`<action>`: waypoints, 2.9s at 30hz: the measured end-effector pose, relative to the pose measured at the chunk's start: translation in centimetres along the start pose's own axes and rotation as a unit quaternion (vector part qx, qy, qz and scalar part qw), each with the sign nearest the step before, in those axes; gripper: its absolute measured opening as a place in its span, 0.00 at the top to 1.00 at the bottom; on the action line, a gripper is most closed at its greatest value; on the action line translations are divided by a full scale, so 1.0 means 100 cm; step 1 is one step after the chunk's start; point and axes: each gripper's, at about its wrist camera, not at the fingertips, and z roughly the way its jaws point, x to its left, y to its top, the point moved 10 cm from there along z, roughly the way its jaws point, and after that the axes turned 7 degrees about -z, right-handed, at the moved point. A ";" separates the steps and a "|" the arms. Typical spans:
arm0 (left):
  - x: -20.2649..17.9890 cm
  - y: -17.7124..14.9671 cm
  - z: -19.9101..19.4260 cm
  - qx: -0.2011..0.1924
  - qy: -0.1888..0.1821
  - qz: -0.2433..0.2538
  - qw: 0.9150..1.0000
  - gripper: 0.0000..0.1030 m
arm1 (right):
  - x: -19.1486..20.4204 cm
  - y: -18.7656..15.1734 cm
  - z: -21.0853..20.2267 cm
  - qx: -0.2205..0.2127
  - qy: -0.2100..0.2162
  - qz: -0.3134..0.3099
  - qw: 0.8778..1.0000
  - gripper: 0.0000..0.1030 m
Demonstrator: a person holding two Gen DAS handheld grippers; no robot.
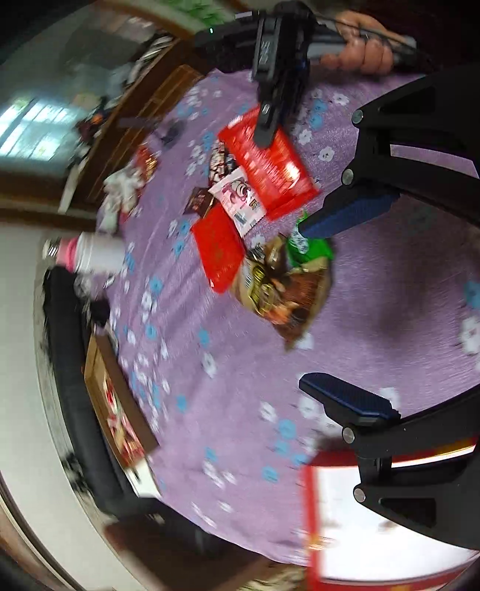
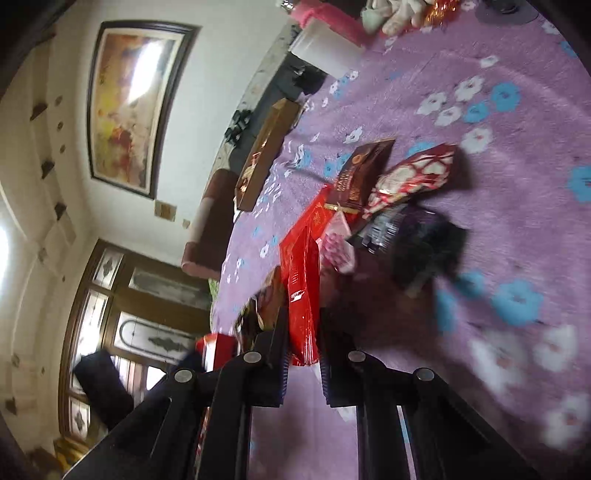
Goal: Organize snacks
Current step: 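Grasp the brown snack bag with the left gripper while the right gripper grasps a long red packet, then carry the brown bag in the left gripper into the box while right drops the red packet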
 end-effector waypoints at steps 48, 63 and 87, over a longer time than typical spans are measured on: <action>-0.001 -0.018 0.025 0.024 -0.095 -0.126 0.987 0.81 | 0.016 -0.020 0.002 0.035 0.025 -0.061 0.997 0.86; 0.004 -0.070 -0.062 -0.034 -0.061 -0.120 0.990 0.81 | 0.046 -0.038 0.002 0.050 0.098 -0.016 0.994 0.86; 0.081 -0.113 -0.124 -0.104 0.048 -0.146 0.983 0.85 | 0.108 -0.098 0.068 0.126 0.062 -0.081 0.987 0.86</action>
